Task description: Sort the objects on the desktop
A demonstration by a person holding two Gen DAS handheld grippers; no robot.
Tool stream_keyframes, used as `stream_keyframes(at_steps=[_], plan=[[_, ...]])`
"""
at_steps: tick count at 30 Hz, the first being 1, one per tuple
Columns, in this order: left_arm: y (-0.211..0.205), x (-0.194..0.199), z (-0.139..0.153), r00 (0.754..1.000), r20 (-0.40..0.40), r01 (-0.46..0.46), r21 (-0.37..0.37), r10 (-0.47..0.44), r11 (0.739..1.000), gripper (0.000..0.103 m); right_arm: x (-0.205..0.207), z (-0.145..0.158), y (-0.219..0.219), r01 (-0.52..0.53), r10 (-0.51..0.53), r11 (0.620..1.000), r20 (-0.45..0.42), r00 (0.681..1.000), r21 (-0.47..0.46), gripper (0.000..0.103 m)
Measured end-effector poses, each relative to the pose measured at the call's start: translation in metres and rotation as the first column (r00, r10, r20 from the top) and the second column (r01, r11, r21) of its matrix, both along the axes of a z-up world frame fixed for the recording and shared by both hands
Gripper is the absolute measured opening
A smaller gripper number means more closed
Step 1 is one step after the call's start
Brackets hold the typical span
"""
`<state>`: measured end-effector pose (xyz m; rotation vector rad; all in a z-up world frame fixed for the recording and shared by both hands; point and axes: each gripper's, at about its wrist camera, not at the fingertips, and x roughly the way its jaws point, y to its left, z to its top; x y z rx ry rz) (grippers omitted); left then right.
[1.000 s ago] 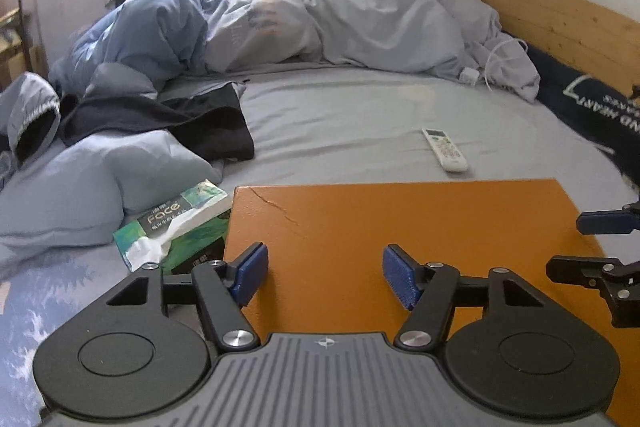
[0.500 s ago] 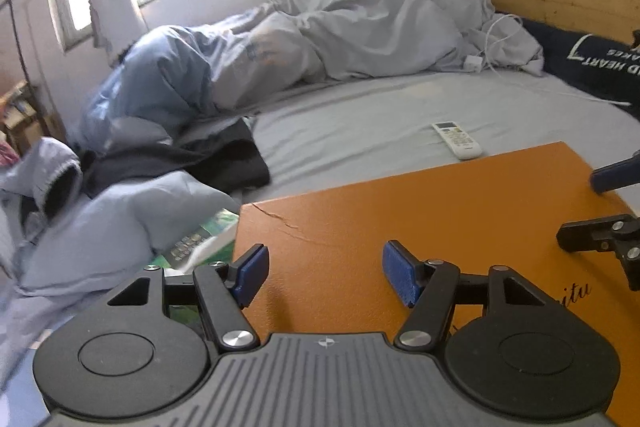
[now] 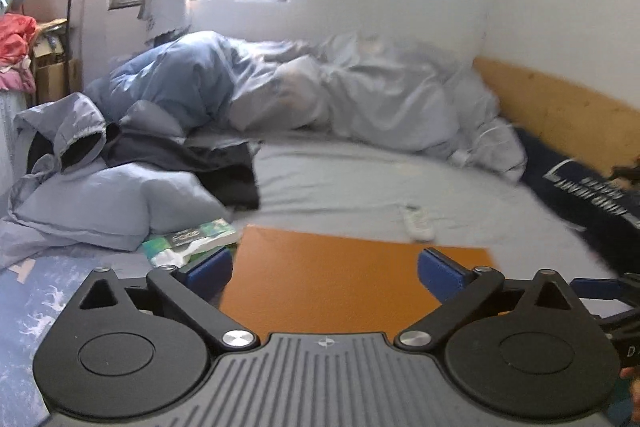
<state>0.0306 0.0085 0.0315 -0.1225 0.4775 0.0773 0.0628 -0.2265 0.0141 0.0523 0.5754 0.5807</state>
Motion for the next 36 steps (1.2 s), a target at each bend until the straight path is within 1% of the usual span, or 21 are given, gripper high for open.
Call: stream_keyframes(at_steps=[3,5,8,11,15,18,23,26,29,31,33,36], plan=[[-0.014,-0.021,0.014,0.999,0.044,0.027,0.0,-0.027,1.0,0.103,-0.022,0.021,-0.02,-0.008,0.008,1.0,0.049,0.999,0.013,0.103],[-0.022,-0.031,0.021,0.997,0.068,0.038,-0.018,-0.037,0.999,0.103,-0.035,0.033,-0.033,-0.002,0.0,1.0,0.081,0.997,0.023,0.103],[-0.034,-0.044,0.026,0.995,0.089,0.046,-0.035,-0.043,0.998,0.103,-0.052,0.042,-0.054,0.023,-0.026,0.999,0.109,0.994,0.025,0.103],[-0.043,-0.054,0.024,0.994,0.097,0.042,-0.028,-0.039,0.999,0.103,-0.067,0.048,-0.074,0.052,-0.055,0.998,0.129,0.99,0.025,0.103],[-0.052,-0.062,0.016,0.996,0.086,0.032,-0.013,-0.031,0.999,0.103,-0.081,0.042,-0.089,0.089,-0.09,0.996,0.114,0.989,0.018,0.103],[-0.056,-0.066,0.008,0.998,0.058,0.03,-0.002,-0.03,1.0,0.103,-0.091,0.035,-0.095,0.094,-0.095,0.995,0.086,0.992,0.024,0.103],[-0.061,-0.072,-0.01,1.0,0.024,0.017,-0.015,-0.017,1.0,0.103,-0.1,0.026,-0.099,0.098,-0.104,0.993,0.102,0.989,0.061,0.103],[-0.064,-0.078,-0.019,1.0,0.003,0.012,-0.006,-0.012,1.0,0.103,-0.097,0.017,-0.099,0.115,-0.119,0.991,0.066,0.991,0.062,0.103],[-0.068,-0.079,-0.019,1.0,-0.002,0.011,0.022,-0.011,1.0,0.103,-0.095,0.01,-0.098,0.132,-0.134,0.989,0.024,0.991,0.068,0.103],[-0.069,-0.08,-0.018,1.0,0.008,0.004,0.032,-0.004,0.999,0.103,-0.096,0.007,-0.096,0.121,-0.122,0.989,0.003,0.993,0.078,0.103],[-0.068,-0.08,-0.019,1.0,0.02,-0.008,0.035,0.008,0.999,0.103,-0.099,0.004,-0.091,0.114,-0.115,0.991,0.005,0.993,0.065,0.103],[-0.066,-0.078,-0.022,1.0,0.0,-0.03,0.026,0.03,0.999,0.103,-0.103,0.001,-0.083,0.109,-0.109,0.994,0.018,0.994,0.024,0.103]])
